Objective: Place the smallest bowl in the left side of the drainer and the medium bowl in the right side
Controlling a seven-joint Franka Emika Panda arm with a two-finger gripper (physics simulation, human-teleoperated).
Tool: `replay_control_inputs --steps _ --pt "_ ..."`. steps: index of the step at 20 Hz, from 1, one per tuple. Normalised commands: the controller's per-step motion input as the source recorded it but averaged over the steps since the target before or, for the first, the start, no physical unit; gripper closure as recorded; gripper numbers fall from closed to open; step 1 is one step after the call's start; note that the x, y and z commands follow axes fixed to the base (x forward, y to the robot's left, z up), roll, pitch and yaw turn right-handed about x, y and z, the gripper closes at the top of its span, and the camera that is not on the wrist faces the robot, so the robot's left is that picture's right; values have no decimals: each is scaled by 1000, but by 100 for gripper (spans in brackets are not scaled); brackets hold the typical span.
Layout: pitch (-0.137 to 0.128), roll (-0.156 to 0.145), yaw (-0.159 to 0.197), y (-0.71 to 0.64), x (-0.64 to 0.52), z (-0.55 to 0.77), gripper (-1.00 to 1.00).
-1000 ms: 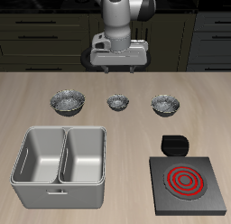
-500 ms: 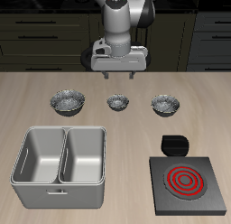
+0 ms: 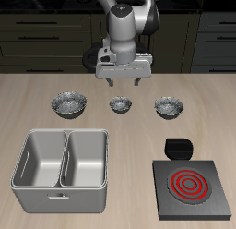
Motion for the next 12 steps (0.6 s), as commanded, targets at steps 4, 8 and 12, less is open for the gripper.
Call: replay_control_inputs --steps 4,8,12 --pt "17 3 14 77 18 -217 -100" --pt "4 1 10 45 20 -193 -100" --pt "35 -5 -6 10 67 -246 -100"
